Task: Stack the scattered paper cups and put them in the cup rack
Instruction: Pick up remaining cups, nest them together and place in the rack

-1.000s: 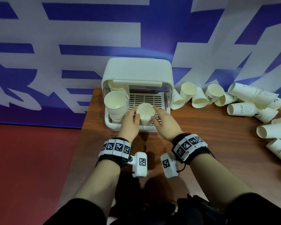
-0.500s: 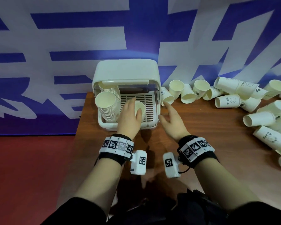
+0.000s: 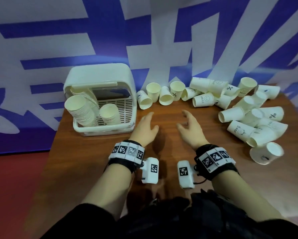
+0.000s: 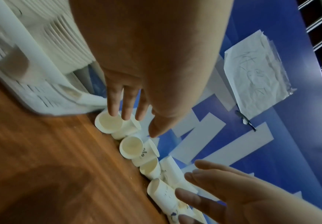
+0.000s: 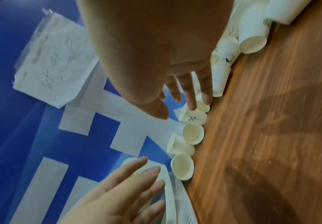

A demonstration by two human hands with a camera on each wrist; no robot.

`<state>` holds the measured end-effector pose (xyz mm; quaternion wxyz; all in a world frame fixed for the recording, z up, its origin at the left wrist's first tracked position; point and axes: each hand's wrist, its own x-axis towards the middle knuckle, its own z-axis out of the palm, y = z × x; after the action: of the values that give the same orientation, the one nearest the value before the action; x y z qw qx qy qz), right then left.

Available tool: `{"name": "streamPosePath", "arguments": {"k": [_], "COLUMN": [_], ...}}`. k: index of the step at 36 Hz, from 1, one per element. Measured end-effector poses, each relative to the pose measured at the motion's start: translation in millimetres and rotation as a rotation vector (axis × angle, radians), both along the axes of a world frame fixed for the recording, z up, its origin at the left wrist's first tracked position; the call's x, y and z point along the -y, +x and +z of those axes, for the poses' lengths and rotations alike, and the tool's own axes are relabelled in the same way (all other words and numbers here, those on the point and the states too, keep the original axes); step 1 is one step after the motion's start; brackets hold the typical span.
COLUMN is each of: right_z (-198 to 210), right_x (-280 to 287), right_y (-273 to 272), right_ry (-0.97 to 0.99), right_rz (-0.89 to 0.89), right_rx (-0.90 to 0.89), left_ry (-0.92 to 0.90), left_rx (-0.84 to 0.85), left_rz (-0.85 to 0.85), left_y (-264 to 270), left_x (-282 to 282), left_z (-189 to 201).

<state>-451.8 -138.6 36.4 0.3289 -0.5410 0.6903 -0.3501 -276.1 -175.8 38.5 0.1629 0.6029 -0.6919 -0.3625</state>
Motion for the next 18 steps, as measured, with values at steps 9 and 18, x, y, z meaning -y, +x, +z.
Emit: {"name": "streamPosePath", "arguments": {"k": [9, 18], "right_z": [-2, -3], "right_x": [-38, -66], "right_y": [-100, -198], "right_ry": [0.033, 0.002], "right_rz": [-0.145, -0.339], "right_rx": [-0.062, -0.063], "left_ry": [0.067, 0.084], "left_rx": [-0.008, 0.012], "left_rz": [-0.102, -0.232], "left_y": [-98, -190], "left_x": [-33, -51], "left_z": [-5, -13]}}
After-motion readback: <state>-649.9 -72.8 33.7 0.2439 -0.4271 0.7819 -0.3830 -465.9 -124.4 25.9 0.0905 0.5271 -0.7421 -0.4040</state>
